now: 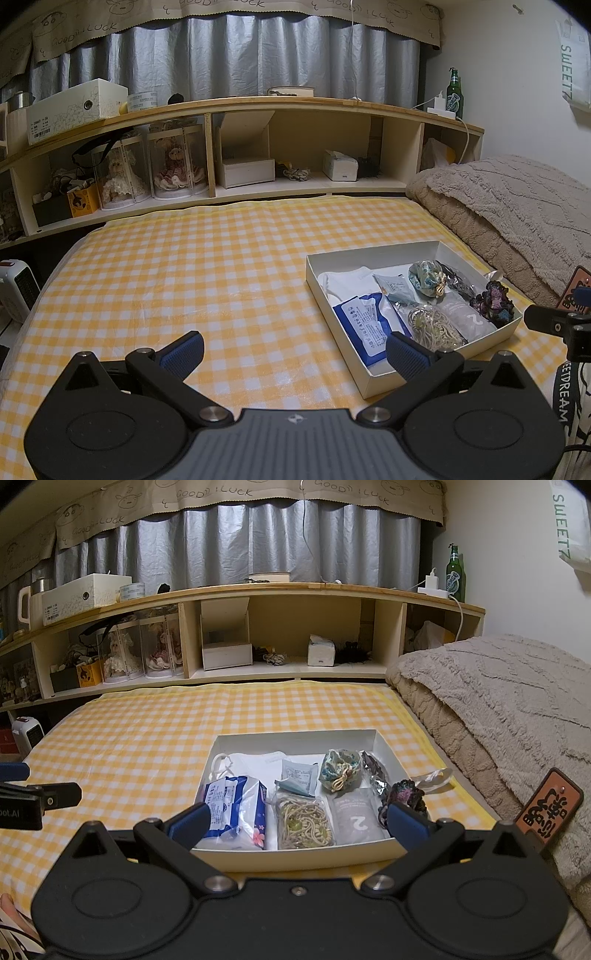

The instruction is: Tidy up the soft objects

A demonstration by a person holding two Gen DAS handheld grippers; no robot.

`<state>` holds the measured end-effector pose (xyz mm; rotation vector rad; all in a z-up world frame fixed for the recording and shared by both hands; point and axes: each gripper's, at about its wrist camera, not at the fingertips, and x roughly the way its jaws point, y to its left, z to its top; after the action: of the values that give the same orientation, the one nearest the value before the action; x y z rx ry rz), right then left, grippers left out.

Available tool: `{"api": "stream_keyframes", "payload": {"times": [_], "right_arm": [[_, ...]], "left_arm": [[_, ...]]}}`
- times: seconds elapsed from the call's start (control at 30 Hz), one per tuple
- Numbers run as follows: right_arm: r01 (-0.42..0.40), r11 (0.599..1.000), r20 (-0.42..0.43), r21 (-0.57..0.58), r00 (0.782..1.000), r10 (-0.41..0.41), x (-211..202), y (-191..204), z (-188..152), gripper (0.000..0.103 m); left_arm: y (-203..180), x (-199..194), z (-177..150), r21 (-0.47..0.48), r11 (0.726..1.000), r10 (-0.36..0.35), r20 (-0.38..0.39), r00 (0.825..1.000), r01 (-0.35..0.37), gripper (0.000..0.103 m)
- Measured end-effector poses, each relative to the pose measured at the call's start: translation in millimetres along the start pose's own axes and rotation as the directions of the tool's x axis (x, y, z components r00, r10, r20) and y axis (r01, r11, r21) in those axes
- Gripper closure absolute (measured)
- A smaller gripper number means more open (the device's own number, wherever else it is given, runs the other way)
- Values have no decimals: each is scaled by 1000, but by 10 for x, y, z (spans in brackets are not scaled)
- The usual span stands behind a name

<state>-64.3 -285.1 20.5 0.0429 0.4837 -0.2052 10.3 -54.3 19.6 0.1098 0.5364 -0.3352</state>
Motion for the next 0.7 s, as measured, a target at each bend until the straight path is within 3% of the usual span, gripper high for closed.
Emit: {"api": "stream_keyframes", "payload": {"times": [0.7], "right_arm": [[-1,1000,-1,1,1000,1,3,-2,2,0]], "left_arm": [[-6,-9,-15,-1,1000,5,0,1000,-5,0]]}}
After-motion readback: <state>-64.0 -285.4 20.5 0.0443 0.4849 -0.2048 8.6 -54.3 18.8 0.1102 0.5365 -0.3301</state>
